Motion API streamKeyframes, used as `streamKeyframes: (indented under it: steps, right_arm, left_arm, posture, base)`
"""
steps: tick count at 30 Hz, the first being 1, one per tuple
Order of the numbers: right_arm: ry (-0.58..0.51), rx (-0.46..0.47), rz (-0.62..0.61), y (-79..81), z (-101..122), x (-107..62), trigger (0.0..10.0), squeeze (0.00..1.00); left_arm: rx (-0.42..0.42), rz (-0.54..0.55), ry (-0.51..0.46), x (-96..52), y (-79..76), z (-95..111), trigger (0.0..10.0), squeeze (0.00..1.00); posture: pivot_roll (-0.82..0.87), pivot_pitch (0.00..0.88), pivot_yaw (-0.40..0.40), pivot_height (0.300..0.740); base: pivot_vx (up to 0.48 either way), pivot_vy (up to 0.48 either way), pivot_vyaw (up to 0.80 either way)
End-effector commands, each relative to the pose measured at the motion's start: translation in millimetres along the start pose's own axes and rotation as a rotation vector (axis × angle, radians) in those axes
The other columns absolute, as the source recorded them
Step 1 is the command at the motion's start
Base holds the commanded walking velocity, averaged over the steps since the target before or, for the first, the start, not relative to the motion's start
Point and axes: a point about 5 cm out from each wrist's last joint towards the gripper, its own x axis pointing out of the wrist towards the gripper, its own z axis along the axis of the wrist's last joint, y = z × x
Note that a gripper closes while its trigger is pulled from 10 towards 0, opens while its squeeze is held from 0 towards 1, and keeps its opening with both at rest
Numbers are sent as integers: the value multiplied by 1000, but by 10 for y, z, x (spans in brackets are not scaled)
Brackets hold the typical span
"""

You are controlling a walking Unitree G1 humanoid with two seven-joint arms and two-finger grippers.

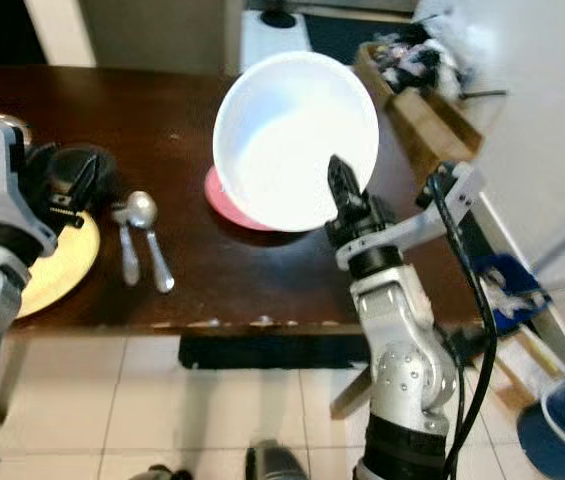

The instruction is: Setting the table

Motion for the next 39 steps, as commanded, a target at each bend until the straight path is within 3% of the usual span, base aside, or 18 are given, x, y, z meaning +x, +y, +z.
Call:
streamKeyframes:
  steps: [1,39]
  right_arm:
    - [-9,22,-23,-37,27,-40,10000,0]
    - [40,29,-36,-64,-44,-72,10000,0]
  left_arm:
    - [-7,-13,16,-6,-30,-42,10000,0]
    - [-5,-25,25,-9,-60,-63,10000,0]
  posture:
    - [-93,66,8,740]
    - [-94,78,11,740]
  base:
    - [-311,0,0]
    - [-312,0,0]
